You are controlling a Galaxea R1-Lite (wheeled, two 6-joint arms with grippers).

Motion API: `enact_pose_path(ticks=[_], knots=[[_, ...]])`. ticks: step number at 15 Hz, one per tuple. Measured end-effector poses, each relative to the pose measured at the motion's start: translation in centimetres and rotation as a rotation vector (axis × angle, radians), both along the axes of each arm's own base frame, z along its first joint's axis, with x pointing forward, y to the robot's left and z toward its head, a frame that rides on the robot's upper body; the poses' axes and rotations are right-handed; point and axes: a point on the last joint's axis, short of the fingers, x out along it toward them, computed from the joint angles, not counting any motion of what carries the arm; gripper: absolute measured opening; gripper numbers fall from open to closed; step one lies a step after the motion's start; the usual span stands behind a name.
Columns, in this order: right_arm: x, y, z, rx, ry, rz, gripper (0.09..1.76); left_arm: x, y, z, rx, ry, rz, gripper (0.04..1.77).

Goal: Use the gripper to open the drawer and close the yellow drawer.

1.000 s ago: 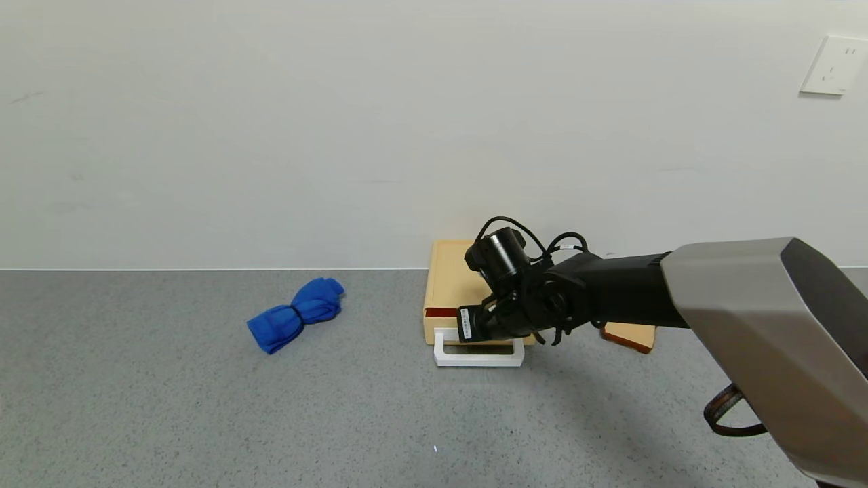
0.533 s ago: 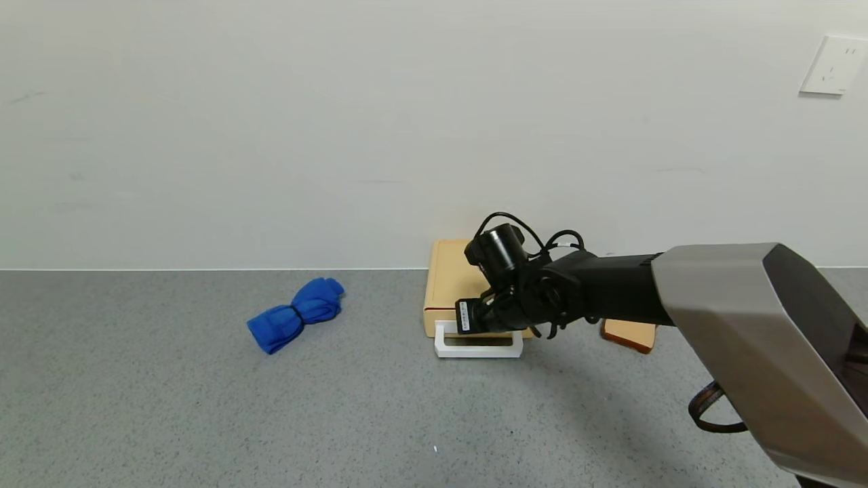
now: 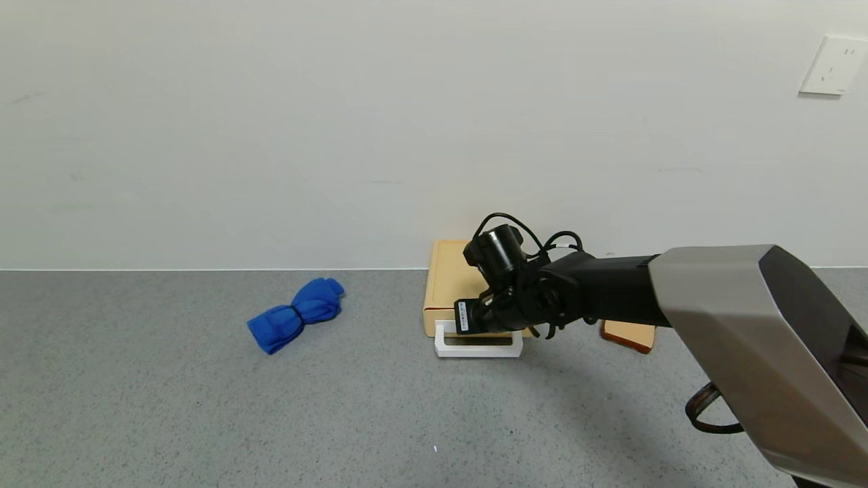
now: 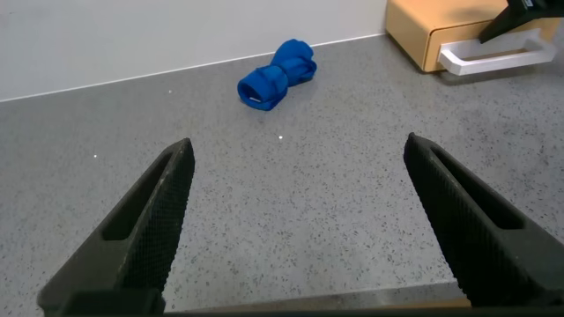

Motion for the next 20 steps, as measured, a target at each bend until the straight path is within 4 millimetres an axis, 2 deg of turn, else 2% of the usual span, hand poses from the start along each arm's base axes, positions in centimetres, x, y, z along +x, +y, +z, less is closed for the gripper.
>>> enact_pose_path(ticks=[4,9,12,15,20], knots=[[-0.8,-0.1,1.1,-0.004,0.008,0.007,0.12,0.0,0.0,0.0,0.000,0.000,0.000,1.72],[-3.8,-1.3,5.5,0.002,-0.014,0.036,0.12,0.0,0.0,0.0,0.000,0.000,0.001,1.72],[-6.6,-3.2,8.2,-0.018,-0.043,0.101,0.12,0.0,0.0,0.1,0.000,-0.010,0.000,1.72],[-9.7,-5.9,10.5,-0.038,-0.071,0.206,0.12,0.0,0.0,0.0,0.000,-0.001,0.000,1.72],[-14.3,-10.3,12.3,-0.064,-0.156,0.295,0.12,0.0,0.0,0.0,0.000,0.000,0.000,1.72]])
